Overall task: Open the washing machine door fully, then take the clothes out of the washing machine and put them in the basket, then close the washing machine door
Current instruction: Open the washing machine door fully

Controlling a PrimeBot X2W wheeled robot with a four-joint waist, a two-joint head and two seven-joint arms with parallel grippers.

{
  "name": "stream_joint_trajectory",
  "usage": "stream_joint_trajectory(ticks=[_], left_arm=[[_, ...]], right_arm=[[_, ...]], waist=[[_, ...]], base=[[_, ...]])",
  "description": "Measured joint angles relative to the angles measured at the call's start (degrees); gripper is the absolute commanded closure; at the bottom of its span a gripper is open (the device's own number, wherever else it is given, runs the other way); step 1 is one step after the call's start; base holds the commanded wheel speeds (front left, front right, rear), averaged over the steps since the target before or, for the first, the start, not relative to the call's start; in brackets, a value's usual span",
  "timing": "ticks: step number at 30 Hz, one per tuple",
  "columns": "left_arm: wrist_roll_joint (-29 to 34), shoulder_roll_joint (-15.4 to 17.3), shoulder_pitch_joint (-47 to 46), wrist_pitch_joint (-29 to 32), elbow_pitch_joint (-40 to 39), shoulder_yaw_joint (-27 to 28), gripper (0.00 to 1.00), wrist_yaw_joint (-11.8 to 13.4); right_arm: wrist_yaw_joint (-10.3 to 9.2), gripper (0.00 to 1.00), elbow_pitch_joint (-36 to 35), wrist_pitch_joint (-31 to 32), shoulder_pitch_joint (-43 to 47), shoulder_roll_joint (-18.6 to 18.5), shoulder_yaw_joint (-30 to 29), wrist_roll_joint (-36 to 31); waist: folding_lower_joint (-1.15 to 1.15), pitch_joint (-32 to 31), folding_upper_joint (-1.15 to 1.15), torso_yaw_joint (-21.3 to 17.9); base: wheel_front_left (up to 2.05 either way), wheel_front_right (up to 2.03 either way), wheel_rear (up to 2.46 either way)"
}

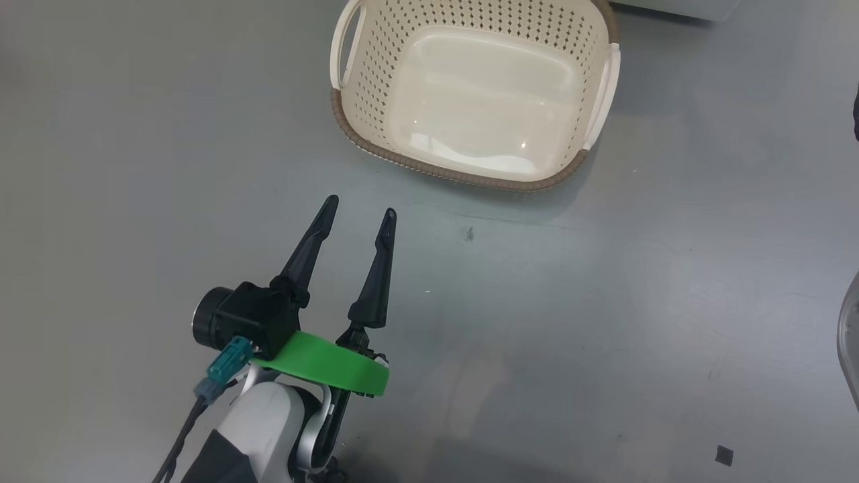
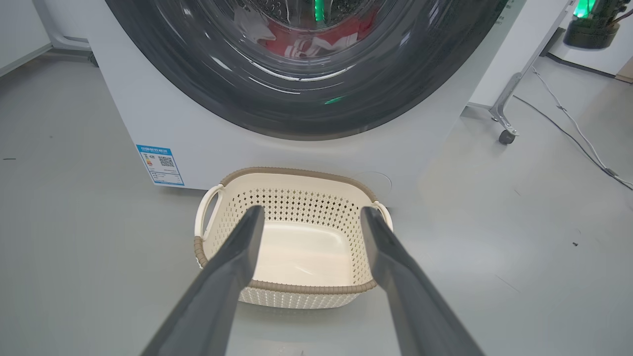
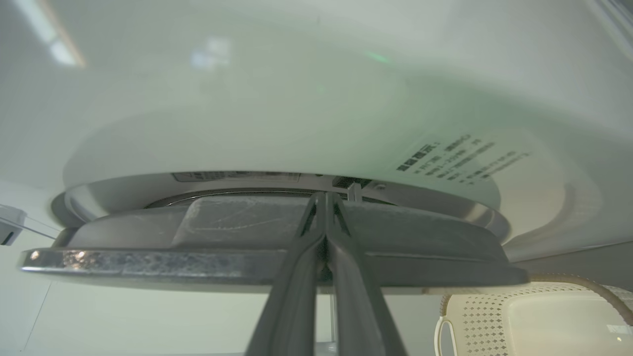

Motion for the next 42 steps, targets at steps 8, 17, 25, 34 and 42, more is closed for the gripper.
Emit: stream_joint_trajectory(ticks=[8, 17, 25, 34, 42], left_arm=[[-0.2, -0.1, -0.1, 0.0, -0.5, -0.3, 0.0, 0.5], [-0.6, -0.3, -1.0, 0.0, -2.1, 0.5, 0.0, 0.6], [-0.6, -0.3, -1.0, 0.0, -2.8, 0.4, 0.0, 0.6], [-0.6, -0.3, -1.0, 0.0, -2.9, 0.4, 0.0, 0.6], [-0.6, -0.3, -1.0, 0.0, -2.9, 0.5, 0.0, 0.6]], right_arm=[[-1.2, 1.0, 2.6, 1.0, -2.8, 0.4, -1.8, 1.9], [-1.81, 1.0, 5.4, 3.2, -5.6, 0.0, -1.9, 3.3], [-1.98, 1.0, 7.6, 4.4, -6.5, -0.5, -2.0, 3.4], [-2.38, 1.0, 9.5, 5.8, -7.4, -0.7, -2.5, 4.0], [-2.45, 1.0, 11.3, 6.5, -7.9, -0.7, -3.1, 4.6]], waist=[[0.0, 0.4, 0.0, 1.0], [0.0, 0.7, 0.0, 1.8], [0.0, 0.5, 0.0, 1.8], [0.0, 0.5, 0.0, 1.7], [0.0, 0.2, 0.0, 1.5]], base=[[0.0, 0.0, 0.0], [0.0, 0.0, 0.0], [0.0, 0.0, 0.0], [0.0, 0.0, 0.0], [0.0, 0.0, 0.0]])
